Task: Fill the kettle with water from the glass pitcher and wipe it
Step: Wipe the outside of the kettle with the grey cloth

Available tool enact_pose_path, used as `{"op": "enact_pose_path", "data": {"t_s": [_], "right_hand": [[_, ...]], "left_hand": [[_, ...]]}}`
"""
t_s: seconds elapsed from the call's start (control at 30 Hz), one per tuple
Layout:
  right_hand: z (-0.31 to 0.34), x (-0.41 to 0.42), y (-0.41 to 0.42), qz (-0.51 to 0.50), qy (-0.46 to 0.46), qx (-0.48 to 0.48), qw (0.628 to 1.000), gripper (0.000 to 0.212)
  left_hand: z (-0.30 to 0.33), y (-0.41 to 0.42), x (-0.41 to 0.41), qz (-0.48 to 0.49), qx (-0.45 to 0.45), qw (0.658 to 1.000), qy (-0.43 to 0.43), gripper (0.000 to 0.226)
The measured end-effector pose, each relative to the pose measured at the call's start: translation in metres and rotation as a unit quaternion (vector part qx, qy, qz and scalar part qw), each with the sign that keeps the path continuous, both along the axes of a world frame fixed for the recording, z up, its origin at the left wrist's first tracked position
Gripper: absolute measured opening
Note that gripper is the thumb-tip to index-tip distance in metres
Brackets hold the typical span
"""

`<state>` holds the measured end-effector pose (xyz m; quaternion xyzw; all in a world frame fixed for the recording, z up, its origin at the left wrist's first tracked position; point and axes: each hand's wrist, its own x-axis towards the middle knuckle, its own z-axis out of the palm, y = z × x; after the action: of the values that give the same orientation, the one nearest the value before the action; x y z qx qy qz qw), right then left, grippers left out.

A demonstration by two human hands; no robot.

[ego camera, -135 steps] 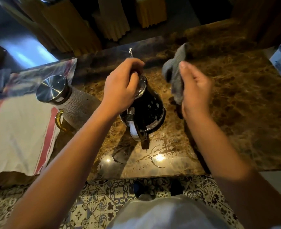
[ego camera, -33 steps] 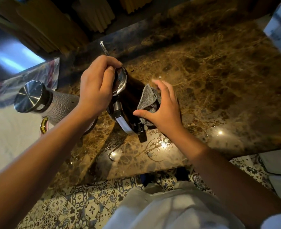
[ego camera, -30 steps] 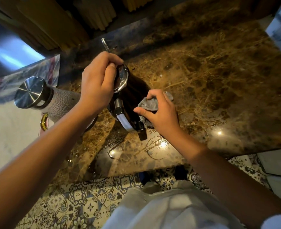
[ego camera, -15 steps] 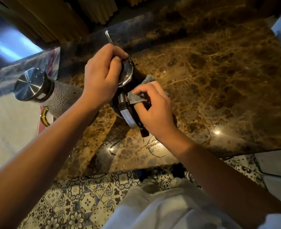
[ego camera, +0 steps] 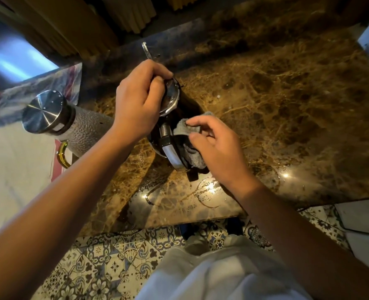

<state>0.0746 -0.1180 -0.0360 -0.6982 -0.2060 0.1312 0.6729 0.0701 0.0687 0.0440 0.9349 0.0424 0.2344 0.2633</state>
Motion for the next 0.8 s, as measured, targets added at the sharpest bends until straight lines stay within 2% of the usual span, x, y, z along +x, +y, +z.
{"op": "enact_pose_path", "data": {"t_s": [0.07,0.17,0.33,0.4,0.47,0.53,0.67,0.8], "right_hand": [[-0.003,-0.004,0.003,-0.008,-0.026,0.000,1.000,0.016],[-0.029,-0.017,0.004,-0.034,-0.080,-0.062,0.994,0.007],[-0.051,-0.016,-0.004,-0.004,-0.051,-0.153,0.987,0.013],[-0.044,-0.011,-0.001,-0.018,-0.033,-0.149,0.988,0.013],[-0.028,-0.008,0.001,-0.028,0.005,-0.102,0.994,0.009],[-0.017,-0.009,0.003,-0.025,-0.004,-0.071,0.997,0.011],[-0.032,-0.013,0.001,-0.030,-0.085,-0.130,0.987,0.011],[-0.046,-0.003,-0.005,-0.077,-0.017,-0.154,0.985,0.011]], "left_hand": [[0.000,0.000,-0.001,0.005,-0.001,1.000,0.004,0.029],[0.001,-0.001,-0.001,0.006,-0.009,1.000,0.005,0.029],[0.001,0.000,0.000,0.007,-0.012,1.000,0.006,0.030],[0.001,-0.001,-0.001,0.008,-0.014,1.000,0.007,0.029],[0.001,-0.001,-0.001,0.006,-0.015,1.000,0.006,0.029],[0.001,-0.001,-0.001,0.007,-0.015,1.000,0.007,0.029],[0.001,-0.002,-0.002,0.011,-0.027,1.000,0.009,0.027],[0.005,-0.001,-0.001,-0.011,-0.069,0.997,0.028,0.022]]}}
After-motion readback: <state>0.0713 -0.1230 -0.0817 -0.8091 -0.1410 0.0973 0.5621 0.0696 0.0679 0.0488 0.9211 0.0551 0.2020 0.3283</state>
